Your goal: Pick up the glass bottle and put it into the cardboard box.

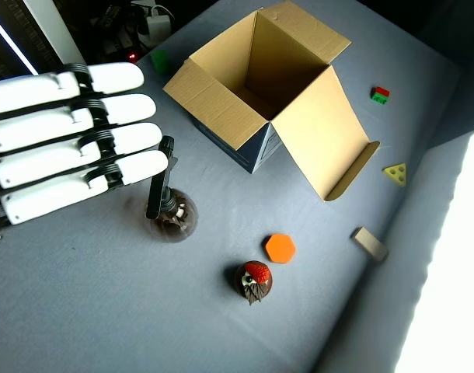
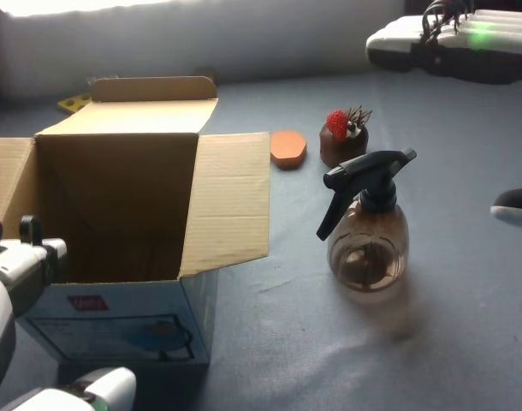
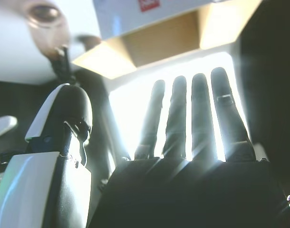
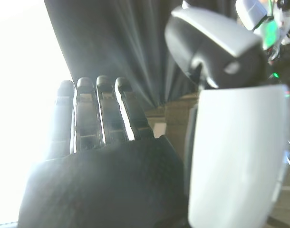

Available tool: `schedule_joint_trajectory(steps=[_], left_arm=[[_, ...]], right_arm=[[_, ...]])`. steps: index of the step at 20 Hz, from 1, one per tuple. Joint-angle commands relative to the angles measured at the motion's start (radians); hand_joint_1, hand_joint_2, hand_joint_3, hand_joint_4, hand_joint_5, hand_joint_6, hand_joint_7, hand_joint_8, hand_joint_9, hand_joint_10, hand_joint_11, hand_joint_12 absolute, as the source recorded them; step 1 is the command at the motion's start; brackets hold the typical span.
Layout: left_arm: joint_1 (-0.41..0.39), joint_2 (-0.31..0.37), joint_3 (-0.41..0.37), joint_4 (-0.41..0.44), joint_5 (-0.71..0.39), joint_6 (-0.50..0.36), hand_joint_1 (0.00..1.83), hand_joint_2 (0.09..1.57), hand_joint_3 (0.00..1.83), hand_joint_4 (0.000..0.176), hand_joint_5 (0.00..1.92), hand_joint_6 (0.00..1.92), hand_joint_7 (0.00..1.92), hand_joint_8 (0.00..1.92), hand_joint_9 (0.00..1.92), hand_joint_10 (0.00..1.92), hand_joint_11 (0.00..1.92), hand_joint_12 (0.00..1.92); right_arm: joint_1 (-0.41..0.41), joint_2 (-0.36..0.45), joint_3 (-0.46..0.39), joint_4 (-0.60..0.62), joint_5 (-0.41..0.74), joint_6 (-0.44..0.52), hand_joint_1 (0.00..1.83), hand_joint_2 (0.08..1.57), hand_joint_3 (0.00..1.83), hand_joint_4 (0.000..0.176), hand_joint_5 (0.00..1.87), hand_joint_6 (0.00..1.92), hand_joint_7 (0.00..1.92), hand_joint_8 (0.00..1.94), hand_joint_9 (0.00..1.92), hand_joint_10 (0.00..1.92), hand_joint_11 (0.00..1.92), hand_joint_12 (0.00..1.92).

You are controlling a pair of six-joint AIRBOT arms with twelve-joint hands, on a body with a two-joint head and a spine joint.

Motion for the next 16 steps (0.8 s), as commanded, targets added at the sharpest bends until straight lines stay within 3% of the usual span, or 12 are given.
schedule_joint_trajectory(steps=[1,3,9,13,16], left_arm=[[0.001,-0.002,-0.001,0.067,0.004,-0.004,0.26,1.27,0.0,0.0,0.15,0.0,0.15,0.0,0.15,0.01,0.0,0.63],[0.027,-0.002,-0.001,0.034,0.004,-0.017,0.26,1.28,0.0,0.0,0.15,0.0,0.15,0.0,0.15,0.01,0.0,0.63],[0.121,0.003,-0.001,0.039,0.004,-0.067,0.26,1.27,0.0,0.0,0.14,0.0,0.16,0.0,0.15,0.0,0.0,0.64],[0.179,0.005,-0.001,0.057,0.009,-0.122,0.24,1.27,0.0,0.0,0.07,0.0,0.08,0.0,0.07,0.0,0.0,0.39],[0.271,0.008,-0.001,0.103,0.061,-0.165,0.24,1.26,0.0,0.0,0.09,0.01,0.1,0.01,0.08,0.01,0.0,0.39]], right_arm=[[0.005,-0.004,0.017,0.075,0.096,0.017,1.01,0.68,0.76,0.0,0.0,0.0,0.0,0.0,0.0,0.0,0.0,0.0],[-0.005,-0.031,0.059,0.069,0.101,0.056,1.03,0.63,0.72,0.0,0.0,0.0,0.0,0.0,0.0,0.0,0.0,0.0],[-0.071,-0.136,0.208,0.022,0.126,0.177,1.06,0.63,0.66,0.0,0.0,0.0,0.0,0.0,0.0,0.0,0.0,0.0],[-0.101,-0.224,0.312,0.019,0.145,0.188,1.08,0.72,0.44,0.0,0.0,0.0,0.0,0.0,0.0,0.0,0.0,0.0],[-0.094,-0.259,0.342,0.019,0.138,0.19,1.08,0.71,0.42,0.0,0.0,0.0,0.0,0.0,0.0,0.0,0.0,0.0]])
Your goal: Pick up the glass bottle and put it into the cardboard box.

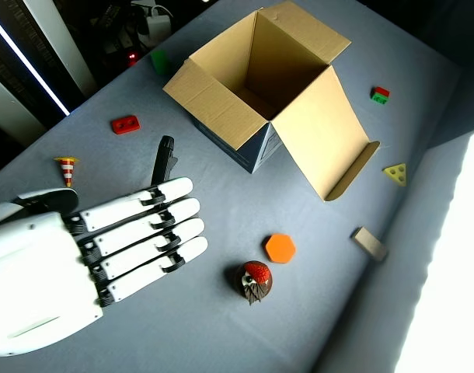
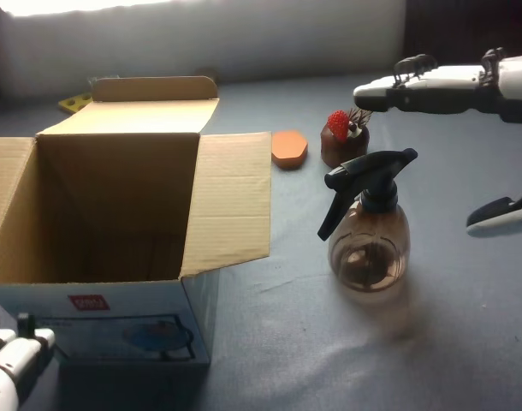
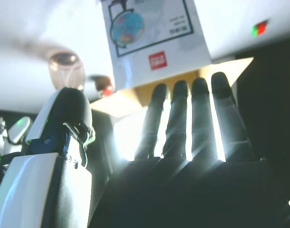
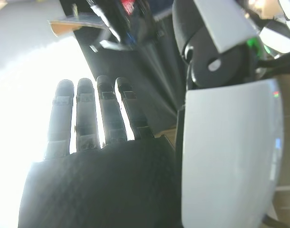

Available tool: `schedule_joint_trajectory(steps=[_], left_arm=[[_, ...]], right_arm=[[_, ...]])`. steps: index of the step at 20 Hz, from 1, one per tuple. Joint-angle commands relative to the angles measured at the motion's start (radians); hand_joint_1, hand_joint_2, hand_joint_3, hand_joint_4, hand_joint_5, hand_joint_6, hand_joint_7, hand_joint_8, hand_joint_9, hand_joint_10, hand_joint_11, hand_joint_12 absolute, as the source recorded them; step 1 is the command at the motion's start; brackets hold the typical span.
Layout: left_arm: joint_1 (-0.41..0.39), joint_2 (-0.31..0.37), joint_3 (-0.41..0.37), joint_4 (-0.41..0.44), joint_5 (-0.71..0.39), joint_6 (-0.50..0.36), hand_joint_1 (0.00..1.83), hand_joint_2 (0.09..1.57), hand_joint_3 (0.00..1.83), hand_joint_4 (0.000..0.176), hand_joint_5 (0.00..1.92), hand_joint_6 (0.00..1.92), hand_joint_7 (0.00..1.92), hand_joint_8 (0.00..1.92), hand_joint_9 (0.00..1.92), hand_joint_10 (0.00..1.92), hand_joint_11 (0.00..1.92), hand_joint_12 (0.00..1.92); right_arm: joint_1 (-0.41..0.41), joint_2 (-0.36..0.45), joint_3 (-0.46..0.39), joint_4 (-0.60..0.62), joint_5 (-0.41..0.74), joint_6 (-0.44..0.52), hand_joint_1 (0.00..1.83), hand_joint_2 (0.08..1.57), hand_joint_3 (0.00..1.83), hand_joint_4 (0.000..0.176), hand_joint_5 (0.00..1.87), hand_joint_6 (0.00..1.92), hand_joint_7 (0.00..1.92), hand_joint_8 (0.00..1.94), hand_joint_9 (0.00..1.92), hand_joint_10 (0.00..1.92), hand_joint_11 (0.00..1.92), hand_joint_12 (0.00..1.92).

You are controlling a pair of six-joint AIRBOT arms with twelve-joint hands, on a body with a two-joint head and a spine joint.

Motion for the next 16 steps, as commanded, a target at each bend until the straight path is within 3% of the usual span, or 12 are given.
schedule_joint_trajectory(steps=[1,9,16], left_arm=[[0.009,0.004,-0.001,0.102,0.03,-0.015,0.24,1.26,0.0,0.0,0.09,0.01,0.1,0.0,0.08,0.0,0.0,0.4],[0.135,-0.01,0.015,0.178,0.107,-0.078,0.23,1.28,0.0,0.0,0.1,0.01,0.11,0.0,0.09,0.0,0.0,0.43],[0.24,-0.091,0.028,0.254,0.114,-0.15,0.23,1.27,0.0,0.0,0.12,0.0,0.12,0.0,0.11,0.0,0.0,0.46]], right_arm=[[0.011,-0.004,0.008,0.077,0.072,0.015,1.09,0.71,0.41,0.0,0.0,0.0,0.0,0.0,0.0,0.0,0.0,0.0],[0.029,-0.083,0.043,0.052,0.055,0.034,1.07,0.7,0.41,0.0,0.0,0.0,0.0,0.0,0.0,0.0,0.0,0.0],[0.0,-0.167,0.1,0.057,0.003,0.021,1.09,0.7,0.41,0.0,0.0,0.0,0.0,0.0,0.0,0.0,0.0,0.0]])
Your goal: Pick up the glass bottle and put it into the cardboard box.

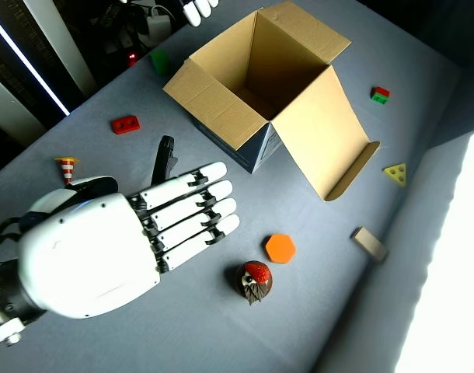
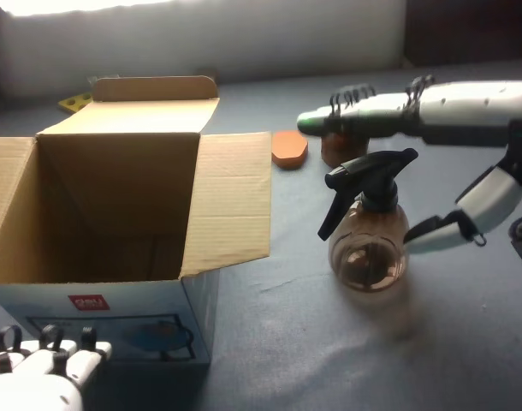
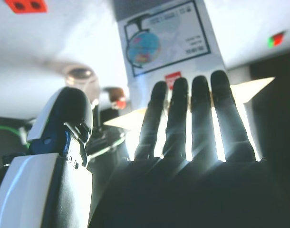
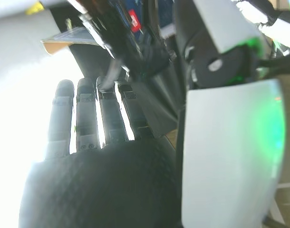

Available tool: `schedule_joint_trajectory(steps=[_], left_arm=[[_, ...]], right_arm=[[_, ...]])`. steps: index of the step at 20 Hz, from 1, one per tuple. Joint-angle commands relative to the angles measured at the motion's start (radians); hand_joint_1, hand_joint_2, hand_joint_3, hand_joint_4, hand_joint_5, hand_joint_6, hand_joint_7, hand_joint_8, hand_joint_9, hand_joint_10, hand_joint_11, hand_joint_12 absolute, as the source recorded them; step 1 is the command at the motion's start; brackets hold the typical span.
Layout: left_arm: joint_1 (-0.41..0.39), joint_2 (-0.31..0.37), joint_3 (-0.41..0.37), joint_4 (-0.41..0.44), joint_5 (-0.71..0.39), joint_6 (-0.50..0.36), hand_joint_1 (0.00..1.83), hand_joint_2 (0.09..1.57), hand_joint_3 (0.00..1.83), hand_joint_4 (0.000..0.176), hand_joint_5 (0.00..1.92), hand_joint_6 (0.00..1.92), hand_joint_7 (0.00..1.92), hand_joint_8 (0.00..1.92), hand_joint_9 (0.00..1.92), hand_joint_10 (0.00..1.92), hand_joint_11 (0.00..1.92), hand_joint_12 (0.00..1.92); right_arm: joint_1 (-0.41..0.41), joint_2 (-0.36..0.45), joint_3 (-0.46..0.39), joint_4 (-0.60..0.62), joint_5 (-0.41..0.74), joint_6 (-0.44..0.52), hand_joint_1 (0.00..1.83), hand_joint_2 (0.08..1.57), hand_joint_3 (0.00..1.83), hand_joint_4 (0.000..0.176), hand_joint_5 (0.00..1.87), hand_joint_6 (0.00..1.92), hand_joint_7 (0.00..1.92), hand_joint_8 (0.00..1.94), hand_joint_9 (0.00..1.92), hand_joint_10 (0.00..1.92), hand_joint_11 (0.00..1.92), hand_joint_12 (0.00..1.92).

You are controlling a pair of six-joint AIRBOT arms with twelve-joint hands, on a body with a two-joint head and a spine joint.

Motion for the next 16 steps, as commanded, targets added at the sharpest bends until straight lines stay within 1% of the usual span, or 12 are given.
schedule_joint_trajectory(steps=[1,3,4,6,8,10,13,16], left_arm=[[-0.001,-0.007,0.004,0.097,-0.019,-0.007,0.23,1.27,0.0,0.0,0.12,0.0,0.12,0.0,0.11,0.0,0.0,0.46],[0.023,-0.023,0.006,0.116,-0.018,-0.031,0.22,1.29,0.0,0.0,0.1,0.0,0.11,0.0,0.1,0.0,0.0,0.44],[0.037,-0.03,0.006,0.122,-0.016,-0.045,0.22,1.29,0.0,0.0,0.1,0.0,0.11,0.0,0.11,0.0,0.0,0.47],[0.07,-0.046,0.007,0.139,-0.013,-0.07,0.18,1.31,0.01,0.0,0.1,0.0,0.11,0.0,0.09,0.0,0.0,0.39],[0.073,-0.06,0.012,0.15,-0.013,-0.072,0.16,1.32,0.01,0.0,0.1,0.0,0.11,0.0,0.09,0.0,0.0,0.37],[0.072,-0.081,0.018,0.163,-0.013,-0.072,0.16,1.32,0.0,0.0,0.11,0.0,0.12,0.0,0.1,0.01,0.0,0.46],[0.076,-0.107,0.026,0.173,-0.013,-0.072,0.17,1.32,0.0,0.0,0.13,0.01,0.14,0.0,0.12,0.01,0.0,0.5],[0.077,-0.112,0.028,0.173,-0.023,-0.072,0.17,1.32,0.0,0.0,0.12,0.0,0.14,0.0,0.12,0.01,0.0,0.51]], right_arm=[[0.007,0.0,0.003,0.076,0.066,0.001,1.09,0.7,0.41,0.0,0.0,0.0,0.0,0.0,0.0,0.0,0.0,0.0],[0.012,-0.009,0.006,0.076,0.053,-0.004,1.11,0.7,0.42,0.0,0.0,0.0,0.0,0.0,0.0,0.0,0.0,0.0],[0.014,-0.016,0.01,0.079,0.043,-0.002,1.11,0.7,0.42,0.0,0.0,0.0,0.0,0.0,0.0,0.0,0.0,0.0],[0.018,-0.024,0.013,0.088,0.028,-0.002,1.11,0.71,0.43,0.0,0.0,0.0,0.0,0.0,0.0,0.0,0.0,0.0],[0.019,-0.031,0.016,0.089,0.023,-0.005,1.1,0.71,0.44,0.0,0.0,0.0,0.0,0.0,0.0,0.0,0.0,0.0],[0.021,-0.038,0.022,0.096,0.019,-0.005,1.1,0.71,0.44,0.0,0.0,0.0,0.0,0.0,0.0,0.0,0.0,0.0],[0.02,-0.04,0.023,0.096,0.02,-0.013,1.09,0.7,0.45,0.0,0.0,0.0,0.02,0.01,0.01,0.0,0.0,0.0],[0.016,-0.042,0.022,0.095,0.023,-0.013,1.09,0.7,0.45,0.0,0.0,0.0,0.02,0.01,0.01,0.0,0.0,0.0]])
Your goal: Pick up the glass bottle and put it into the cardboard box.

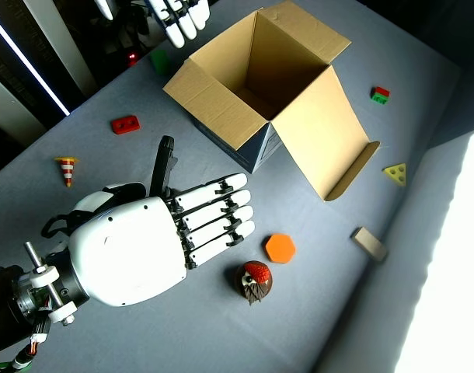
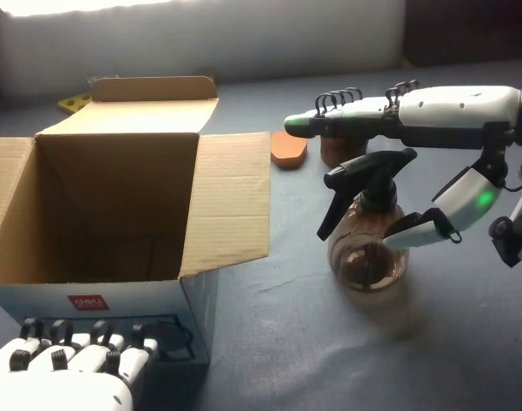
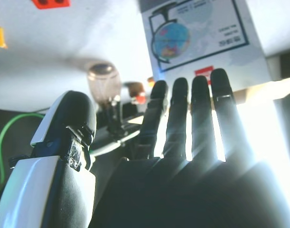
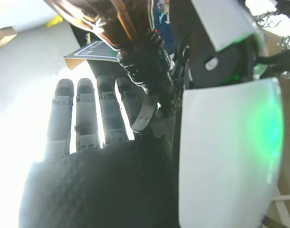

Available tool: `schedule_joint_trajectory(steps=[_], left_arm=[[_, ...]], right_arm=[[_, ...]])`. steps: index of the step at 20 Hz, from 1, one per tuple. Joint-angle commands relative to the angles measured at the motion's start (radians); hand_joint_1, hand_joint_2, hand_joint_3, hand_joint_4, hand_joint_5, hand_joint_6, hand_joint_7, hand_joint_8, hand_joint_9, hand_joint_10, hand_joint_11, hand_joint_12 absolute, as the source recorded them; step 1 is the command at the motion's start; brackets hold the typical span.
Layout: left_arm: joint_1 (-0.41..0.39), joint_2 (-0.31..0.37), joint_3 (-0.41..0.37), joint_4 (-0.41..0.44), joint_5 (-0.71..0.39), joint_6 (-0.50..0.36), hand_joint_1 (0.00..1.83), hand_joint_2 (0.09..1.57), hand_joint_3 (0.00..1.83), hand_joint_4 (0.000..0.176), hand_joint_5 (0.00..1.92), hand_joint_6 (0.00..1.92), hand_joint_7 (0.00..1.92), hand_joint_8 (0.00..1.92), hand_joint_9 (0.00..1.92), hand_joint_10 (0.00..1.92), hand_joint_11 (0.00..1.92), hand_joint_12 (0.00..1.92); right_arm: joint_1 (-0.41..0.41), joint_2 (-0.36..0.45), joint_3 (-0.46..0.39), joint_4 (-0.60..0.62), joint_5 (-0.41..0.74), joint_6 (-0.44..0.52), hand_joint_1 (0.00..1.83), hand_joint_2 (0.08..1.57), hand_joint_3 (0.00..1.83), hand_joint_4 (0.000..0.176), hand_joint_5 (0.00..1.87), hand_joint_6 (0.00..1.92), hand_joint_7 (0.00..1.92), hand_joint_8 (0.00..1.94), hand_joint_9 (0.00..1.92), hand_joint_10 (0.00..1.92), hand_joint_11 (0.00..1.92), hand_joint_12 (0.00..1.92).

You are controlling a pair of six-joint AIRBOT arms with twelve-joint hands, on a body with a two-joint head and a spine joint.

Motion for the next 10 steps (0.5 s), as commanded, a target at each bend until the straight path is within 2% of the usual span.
schedule_joint_trajectory(steps=[1,10], left_arm=[[0.0,-0.004,0.005,0.084,-0.031,-0.005,0.19,1.31,0.0,0.0,0.13,0.01,0.15,0.0,0.13,0.01,0.0,0.54],[0.027,-0.006,0.009,0.106,-0.015,-0.018,0.17,1.32,0.0,0.0,0.12,0.0,0.14,0.0,0.12,0.0,0.0,0.52]], right_arm=[[0.01,0.001,0.0,0.075,0.073,0.008,1.09,0.71,0.45,0.0,0.0,0.0,0.02,0.01,0.01,0.0,0.0,0.0],[-0.004,0.0,-0.012,0.053,0.067,0.009,1.09,0.71,0.47,0.0,0.0,0.0,0.01,0.0,0.0,0.0,0.0,0.0]])
